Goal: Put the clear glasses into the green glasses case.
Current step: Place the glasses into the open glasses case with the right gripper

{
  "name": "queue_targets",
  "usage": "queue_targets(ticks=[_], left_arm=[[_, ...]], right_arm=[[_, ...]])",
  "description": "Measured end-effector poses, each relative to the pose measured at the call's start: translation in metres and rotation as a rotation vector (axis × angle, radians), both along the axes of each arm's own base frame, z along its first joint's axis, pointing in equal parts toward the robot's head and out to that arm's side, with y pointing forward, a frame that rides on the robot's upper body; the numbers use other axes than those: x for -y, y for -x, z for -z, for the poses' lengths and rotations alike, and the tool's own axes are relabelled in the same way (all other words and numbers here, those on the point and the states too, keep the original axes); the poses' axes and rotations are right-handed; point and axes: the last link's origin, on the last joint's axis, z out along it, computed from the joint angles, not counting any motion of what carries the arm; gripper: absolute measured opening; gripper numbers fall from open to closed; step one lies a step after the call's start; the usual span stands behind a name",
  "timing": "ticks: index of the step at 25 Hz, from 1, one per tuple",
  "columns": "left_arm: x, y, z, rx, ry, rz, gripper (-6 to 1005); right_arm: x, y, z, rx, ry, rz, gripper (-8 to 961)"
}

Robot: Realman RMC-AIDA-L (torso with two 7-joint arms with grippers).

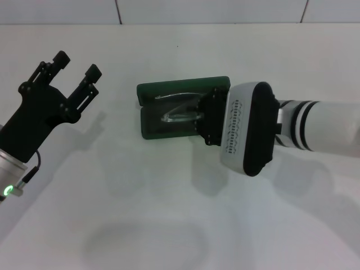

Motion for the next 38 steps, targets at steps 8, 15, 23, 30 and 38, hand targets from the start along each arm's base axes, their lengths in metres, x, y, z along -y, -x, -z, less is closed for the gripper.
queue_targets(ticks=[8, 15, 23, 30, 38], left_arm=[[-0.007, -0.004, 0.002, -0.001, 0.004, 0.005, 725], [-0.010, -0.007, 0.003, -0.002, 0.011, 0.014, 725], [-0.010, -0.007, 0.004, -0.004, 0.012, 0.012, 725], [-0.013, -0.009, 0.005, -0.006, 0.016, 0.011, 725], [-0.016, -0.009, 0.006, -0.013, 0.021, 0.002, 726]], right_arm=[[0.002, -0.005, 0.012, 0.023, -0.018, -0.023, 124], [0.000, -0.007, 0.015, 0.027, -0.052, -0.033, 124], [-0.002, -0.014, 0.019, 0.050, -0.051, -0.026, 124], [-0.004, -0.011, 0.021, 0.049, -0.074, -0.049, 124], [-0.002, -0.012, 0.024, 0.051, -0.097, -0.068, 221]])
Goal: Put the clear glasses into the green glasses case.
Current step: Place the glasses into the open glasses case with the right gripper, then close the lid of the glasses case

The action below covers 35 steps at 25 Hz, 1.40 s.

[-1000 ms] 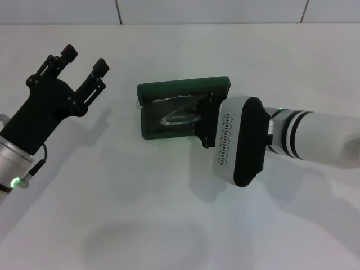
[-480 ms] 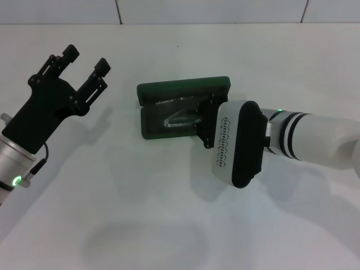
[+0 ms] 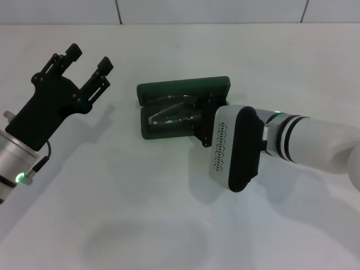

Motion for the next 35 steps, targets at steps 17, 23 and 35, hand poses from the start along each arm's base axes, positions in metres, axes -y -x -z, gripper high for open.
queue_targets(ticks=[17, 23, 35], left_arm=[[-0.004, 0.001, 0.000, -0.010, 0.002, -0.010, 726], [-0.002, 0.004, -0.001, -0.009, -0.003, -0.027, 726], [-0.013, 0.011, 0.003, -0.051, 0.018, -0.092, 726]], right_arm=[[0.003, 0.005, -0.013, -0.061, 0.093, 0.099, 286], [0.004, 0.008, -0.025, -0.103, 0.111, 0.129, 298], [-0.007, 0.000, -0.079, -0.258, 0.242, 0.298, 377]])
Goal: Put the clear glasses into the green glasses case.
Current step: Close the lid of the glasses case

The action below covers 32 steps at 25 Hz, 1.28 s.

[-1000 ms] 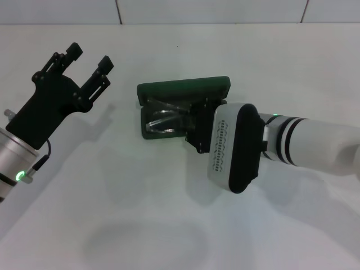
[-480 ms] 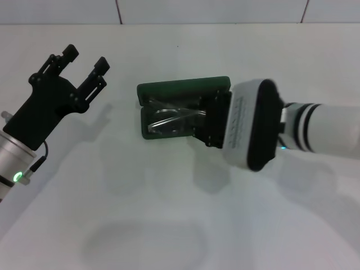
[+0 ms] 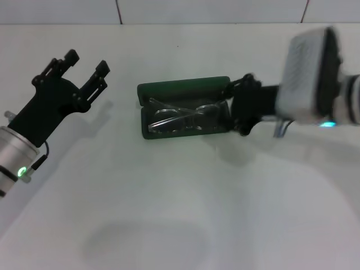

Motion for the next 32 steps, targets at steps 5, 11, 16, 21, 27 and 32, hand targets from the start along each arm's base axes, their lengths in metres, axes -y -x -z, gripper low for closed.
queue_targets(ticks=[5, 11, 16, 21, 27, 32], left_arm=[[-0.020, 0.002, 0.009, -0.031, 0.059, -0.083, 726], [-0.035, -0.012, 0.009, -0.030, 0.110, -0.046, 726], [-0.064, -0.032, 0.013, -0.090, 0.248, -0.031, 726], [-0.092, -0.056, 0.028, -0.169, 0.400, -0.068, 727], [-0.110, -0.080, 0.042, -0.274, 0.444, -0.073, 727], [-0.114, -0.089, 0.051, -0.331, 0.473, -0.055, 727]], right_arm=[[-0.005, -0.034, -0.063, -0.278, 0.070, 0.170, 408], [0.015, -0.081, -0.101, -0.547, 0.167, 0.175, 445], [0.019, -0.101, -0.097, -0.538, 0.159, 0.257, 476], [0.024, -0.109, -0.092, -0.514, 0.146, 0.281, 507], [0.026, -0.111, -0.087, -0.493, 0.163, 0.284, 661], [0.025, -0.106, -0.078, -0.465, 0.201, 0.284, 782]])
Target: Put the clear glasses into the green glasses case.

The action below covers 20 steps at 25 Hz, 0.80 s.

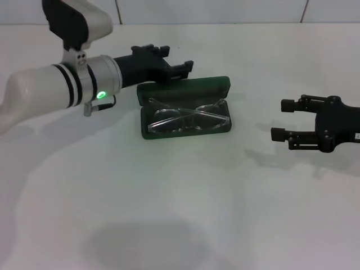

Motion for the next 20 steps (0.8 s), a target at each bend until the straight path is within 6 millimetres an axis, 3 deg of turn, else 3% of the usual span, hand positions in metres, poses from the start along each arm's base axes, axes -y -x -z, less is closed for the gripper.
queue_targets(ticks=[7, 20], left_arm=[[0.010, 0.001, 0.010, -0.021, 0.068, -0.002, 727], [0.036, 0.035, 0.012, -0.021, 0.066, -0.044, 726]], right_arm=[[0.001, -0.001, 0.002, -0.001, 0.002, 0.004, 780], [-0.001, -0.001, 0.004, 0.006, -0.004, 0.012, 778]])
